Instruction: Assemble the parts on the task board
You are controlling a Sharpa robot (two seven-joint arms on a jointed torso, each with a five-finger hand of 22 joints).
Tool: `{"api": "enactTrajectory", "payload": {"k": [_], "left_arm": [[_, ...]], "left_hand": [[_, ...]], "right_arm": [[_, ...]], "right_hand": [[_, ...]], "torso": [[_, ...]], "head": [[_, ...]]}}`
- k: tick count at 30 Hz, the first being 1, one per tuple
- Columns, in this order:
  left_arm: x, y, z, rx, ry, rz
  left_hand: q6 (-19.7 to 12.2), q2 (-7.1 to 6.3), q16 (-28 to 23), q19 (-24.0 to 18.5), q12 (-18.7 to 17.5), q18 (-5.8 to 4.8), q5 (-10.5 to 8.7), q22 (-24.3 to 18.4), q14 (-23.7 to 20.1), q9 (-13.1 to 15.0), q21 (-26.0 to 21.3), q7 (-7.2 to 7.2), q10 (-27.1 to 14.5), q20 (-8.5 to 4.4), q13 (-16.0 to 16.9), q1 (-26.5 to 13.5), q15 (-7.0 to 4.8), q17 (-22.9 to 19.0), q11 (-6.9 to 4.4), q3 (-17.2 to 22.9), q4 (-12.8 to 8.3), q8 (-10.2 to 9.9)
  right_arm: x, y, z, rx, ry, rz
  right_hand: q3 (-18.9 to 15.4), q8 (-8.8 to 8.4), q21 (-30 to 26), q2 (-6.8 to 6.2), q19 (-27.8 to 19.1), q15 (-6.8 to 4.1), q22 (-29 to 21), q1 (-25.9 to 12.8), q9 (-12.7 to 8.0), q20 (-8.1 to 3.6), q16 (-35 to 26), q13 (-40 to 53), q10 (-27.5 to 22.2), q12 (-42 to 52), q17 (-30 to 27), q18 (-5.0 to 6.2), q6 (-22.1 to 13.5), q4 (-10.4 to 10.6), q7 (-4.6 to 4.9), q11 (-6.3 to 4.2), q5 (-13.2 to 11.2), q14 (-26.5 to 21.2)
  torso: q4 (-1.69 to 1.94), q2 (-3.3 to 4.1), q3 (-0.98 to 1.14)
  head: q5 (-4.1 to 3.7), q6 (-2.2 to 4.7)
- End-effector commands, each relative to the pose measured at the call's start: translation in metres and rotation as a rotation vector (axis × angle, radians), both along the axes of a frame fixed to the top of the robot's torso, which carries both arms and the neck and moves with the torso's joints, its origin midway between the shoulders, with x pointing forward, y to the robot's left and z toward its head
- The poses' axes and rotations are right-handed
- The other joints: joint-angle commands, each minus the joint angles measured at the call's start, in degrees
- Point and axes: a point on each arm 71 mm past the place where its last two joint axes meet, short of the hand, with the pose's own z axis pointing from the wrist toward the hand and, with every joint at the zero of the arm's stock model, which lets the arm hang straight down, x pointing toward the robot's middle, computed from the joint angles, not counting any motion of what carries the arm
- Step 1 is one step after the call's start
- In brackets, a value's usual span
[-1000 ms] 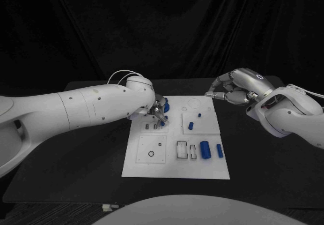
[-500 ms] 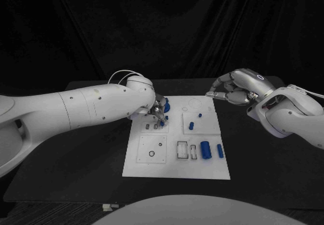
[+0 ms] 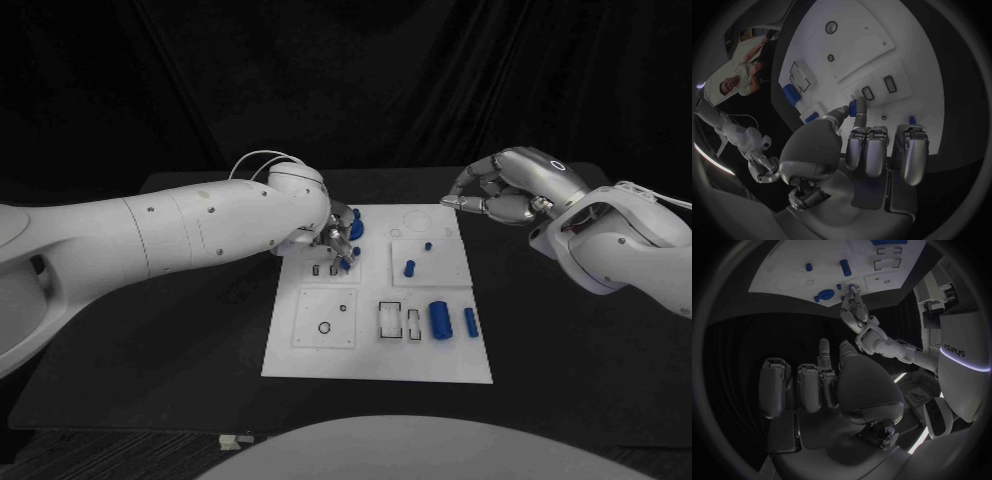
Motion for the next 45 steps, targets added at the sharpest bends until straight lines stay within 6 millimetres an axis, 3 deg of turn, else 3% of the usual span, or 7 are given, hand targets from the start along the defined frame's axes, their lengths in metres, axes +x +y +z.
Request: {"api": "enactTrajectory", "payload": {"k": [1, 16, 31, 45], "left_arm": [[-0.001, -0.002, -0.001, -0.027, 0.005, -0.018], [-0.003, 0.01, 0.0, -0.055, -0.014, 0.023], [-0.01, 0.043, -0.003, -0.116, 0.066, 0.21], [-0.011, 0.052, -0.002, -0.117, 0.057, 0.24]], "left_hand": [[0.11, -0.87, 0.15, 3.43, 0.2, 0.51, 0.35, 12.63, 6.07, 0.75, -0.28, -0.13, 6.07, 0.43, 15.09, -1.1, 0.48, 15.09, 0.34, 6.54, -5.05, -0.29], [0.6, -1.67, 0.15, 3.51, 0.2, 0.49, 1.28, 12.75, 6.07, 2.34, -0.28, -0.18, 6.07, 0.46, 15.09, -3.68, 0.46, 15.09, 0.29, 10.75, -6.73, 0.04], [0.94, -1.69, 0.15, 3.54, 0.2, 0.49, 1.42, 12.79, 6.07, 3.0, -0.29, -0.27, 6.07, 0.4, 15.09, -5.23, 0.39, 15.09, 0.21, 11.71, -6.32, 0.25], [1.09, -1.56, 0.15, 3.62, 0.2, 0.47, 1.5, 12.87, 6.07, 3.19, -0.23, -0.35, 6.07, 0.36, 15.09, -5.67, 0.33, 15.09, 0.14, 12.05, -6.13, 0.31]], "right_arm": [[0.001, -0.002, -0.002, -0.005, 0.013, -0.02], [0.0, -0.004, -0.003, -0.009, 0.023, -0.029], [0.0, -0.007, -0.007, -0.016, 0.04, -0.041], [0.0, -0.009, -0.011, -0.023, 0.056, -0.048]], "right_hand": [[-0.04, -0.33, -0.2, -0.03, 1.9, -0.11, 11.86, 0.58, 0.06, -0.05, -0.26, 15.08, 5.89, 0.14, 3.24, -0.23, -0.36, -0.2, -0.12, -0.12, 0.24, 3.89], [0.0, -0.33, -0.25, 0.02, 1.89, -0.12, 11.84, 0.75, 0.08, -0.05, -0.31, 15.08, 5.89, 0.14, 3.12, -0.22, -0.35, -0.25, -0.14, -0.13, 0.47, 3.87], [0.03, -0.32, -0.4, 0.02, 1.82, -0.13, 11.79, 0.94, 0.1, -0.05, -0.39, 15.08, 5.89, 0.14, 2.96, -0.18, -0.31, -0.34, -0.15, -0.14, 0.62, 3.84], [0.14, -0.36, -0.64, 0.05, 1.72, -0.15, 11.71, 1.55, 0.13, -0.06, -0.52, 15.08, 5.89, 0.14, 2.7, -0.13, -0.31, -0.55, -0.17, -0.16, 1.34, 3.78]], "torso": [[0.0, 0.01, 0.0], [0.02, -0.03, -0.02], [0.0, -0.07, 0.03], [-0.01, -0.04, 0.02]], "head": [[0.14, 0.01], [0.1, 0.01], [0.11, 0.01], [0.31, 0.01]]}}
